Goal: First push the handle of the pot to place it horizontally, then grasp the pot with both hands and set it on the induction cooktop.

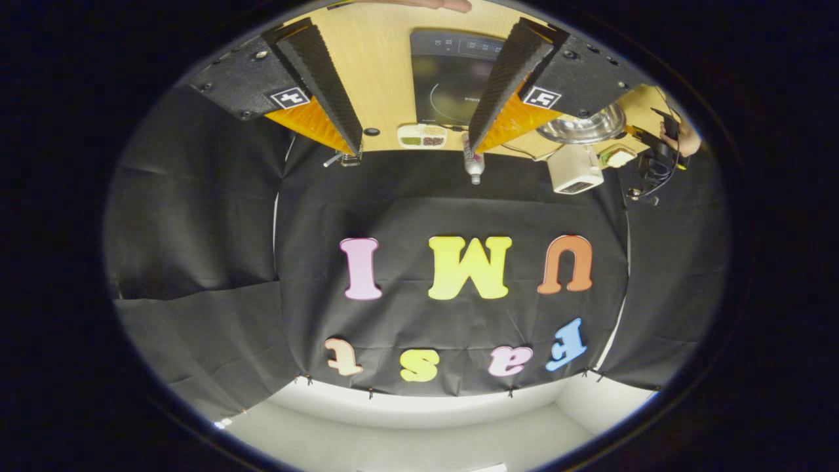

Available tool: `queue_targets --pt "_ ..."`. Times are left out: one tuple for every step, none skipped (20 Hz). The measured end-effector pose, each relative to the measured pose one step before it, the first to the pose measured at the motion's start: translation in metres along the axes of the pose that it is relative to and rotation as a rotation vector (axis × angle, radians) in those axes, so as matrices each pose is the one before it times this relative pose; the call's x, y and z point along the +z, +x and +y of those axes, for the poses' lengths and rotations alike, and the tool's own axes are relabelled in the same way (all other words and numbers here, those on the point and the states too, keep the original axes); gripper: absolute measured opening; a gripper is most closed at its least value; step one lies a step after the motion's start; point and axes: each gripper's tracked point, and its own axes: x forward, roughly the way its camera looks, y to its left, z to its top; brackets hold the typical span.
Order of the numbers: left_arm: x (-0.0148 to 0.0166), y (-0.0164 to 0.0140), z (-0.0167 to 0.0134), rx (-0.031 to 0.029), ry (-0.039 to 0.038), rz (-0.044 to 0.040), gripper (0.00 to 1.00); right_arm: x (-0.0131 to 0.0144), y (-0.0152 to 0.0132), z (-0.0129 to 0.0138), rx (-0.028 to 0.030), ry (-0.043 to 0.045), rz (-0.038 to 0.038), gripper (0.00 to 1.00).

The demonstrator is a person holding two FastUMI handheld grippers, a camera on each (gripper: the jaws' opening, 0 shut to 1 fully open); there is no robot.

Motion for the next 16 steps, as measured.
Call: queue_targets --pt "0.00084 0.00163 0.00049 0.00094 -0.00106 0.00415 0.00 -0.00091 0.00196 0.00169 -0.00049 0.00092 0.00211 1.00" --pt "0.00187 0.00210 -0.00104 -0.00300 -0.00235 -0.00382 0.00 -0.00043 0.00124 0.00171 0.00065 0.00019 0.00331 1.00" --pt "0.00268 0.00130 0.00068 -0.00338 -0.00600 -0.00586 0.09 -0.00081 0.00203 0.00193 0.00128 -0.00099 0.00123 1.00" --pt "-0.00149 -0.00039 0.00126 -0.00648 -0.00560 0.00440 0.00 -0.00041 0.00159 -0.00010 -0.00400 -0.00244 0.00218 1.00" --pt "-0.00047 -0.00197 0.00135 0.00479 -0.00224 0.00249 0.00 -0.00009 0.00139 -0.00173 -0.01495 -0.00620 -0.00480 1.00" --pt "0.00091 -0.00227 0.00392 0.00523 -0.00203 -0.01269 0.09 0.00126 0.00268 -0.00164 -0.02120 -0.01238 -0.00920 1.00" --pt "0.00203 -0.00330 0.00130 0.00104 -0.00968 -0.01413 0.00 -0.00134 0.00265 0.00035 -0.01800 -0.01159 -0.00621 0.99" --pt "0.00344 -0.00511 -0.00175 -0.01820 -0.01917 -0.02125 0.00 -0.00125 0.00173 0.00315 -0.00940 -0.00889 -0.00241 1.00" --pt "0.00356 -0.00733 -0.00489 -0.02669 -0.01928 -0.02034 0.09 -0.00339 0.00253 0.00638 0.00168 -0.00525 0.00461 1.00" --pt "0.00327 -0.00580 -0.00149 -0.01572 -0.00827 -0.02523 0.06 -0.00315 0.00332 0.00815 0.01227 -0.00077 0.01176 1.00" --pt "0.00655 -0.00810 -0.00109 -0.00915 -0.00970 -0.03106 0.07 -0.00347 0.00392 0.00884 0.01741 0.00376 0.01443 1.00" --pt "0.00685 -0.00741 -0.00261 -0.01726 -0.00492 -0.03148 0.12 -0.00341 0.00432 0.00916 0.01728 0.00501 0.01452 1.00" --pt "0.00718 -0.00963 -0.00122 -0.00569 -0.00961 -0.03467 0.13 -0.00398 0.00470 0.00663 0.01177 0.00518 0.01018 1.00" --pt "0.00708 -0.00482 -0.00291 -0.00901 -0.01092 -0.03947 0.15 -0.00348 0.00488 0.00753 0.01049 0.00056 0.01184 1.00" --pt "0.00512 -0.00520 -0.00599 -0.02093 -0.00578 -0.02733 0.18 -0.00593 0.00652 0.00709 0.00946 -0.00321 0.01458 1.00" --pt "0.00485 -0.00993 -0.00300 -0.00892 -0.00364 -0.02841 0.31 -0.00566 0.00584 0.00738 0.00758 -0.00316 0.01741 1.00"
